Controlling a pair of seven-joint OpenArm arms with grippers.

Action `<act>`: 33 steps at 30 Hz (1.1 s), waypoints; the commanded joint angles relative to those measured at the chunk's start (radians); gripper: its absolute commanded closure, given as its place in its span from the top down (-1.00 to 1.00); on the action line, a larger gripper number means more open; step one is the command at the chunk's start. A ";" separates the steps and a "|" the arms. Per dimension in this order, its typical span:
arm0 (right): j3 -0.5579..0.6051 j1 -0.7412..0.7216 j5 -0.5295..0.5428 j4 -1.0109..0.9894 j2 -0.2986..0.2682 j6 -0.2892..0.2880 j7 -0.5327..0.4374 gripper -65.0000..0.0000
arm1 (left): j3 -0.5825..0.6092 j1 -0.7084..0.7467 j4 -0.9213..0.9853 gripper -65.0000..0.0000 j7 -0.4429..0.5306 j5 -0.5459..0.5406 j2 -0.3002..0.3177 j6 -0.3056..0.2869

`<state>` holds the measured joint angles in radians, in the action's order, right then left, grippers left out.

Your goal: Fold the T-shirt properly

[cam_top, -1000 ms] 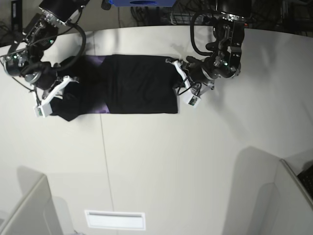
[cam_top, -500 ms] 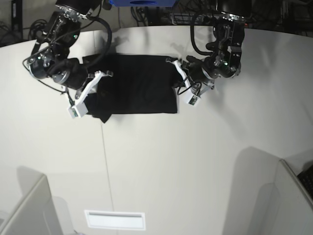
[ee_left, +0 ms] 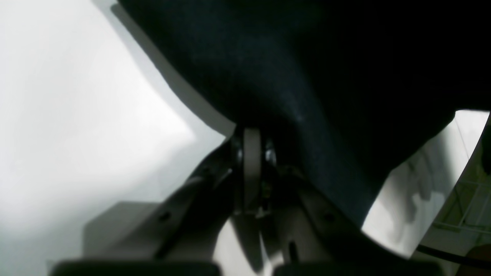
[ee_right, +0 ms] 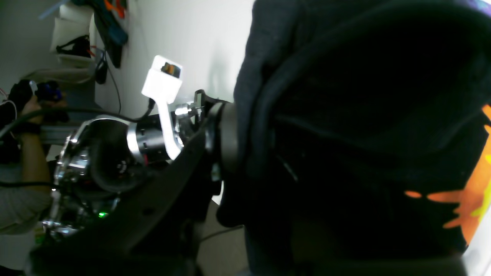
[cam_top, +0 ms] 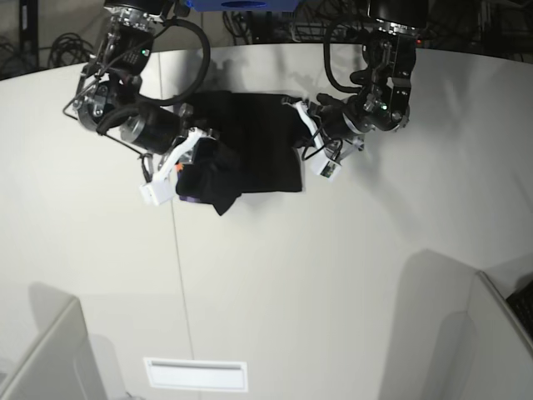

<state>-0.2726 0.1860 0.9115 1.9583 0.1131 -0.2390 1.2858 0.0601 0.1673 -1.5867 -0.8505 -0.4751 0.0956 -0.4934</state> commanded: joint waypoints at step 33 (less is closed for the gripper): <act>0.002 0.007 0.022 -0.014 -0.089 0.005 -0.105 -1.00 | -0.444 0.381 -0.366 -1.00 0.007 -0.017 0.123 -0.205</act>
<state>-0.2707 0.2005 0.9085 1.9285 0.0246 -0.2344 1.1946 -0.3836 0.5491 -1.9347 -0.8635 -0.4751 0.2104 -0.6891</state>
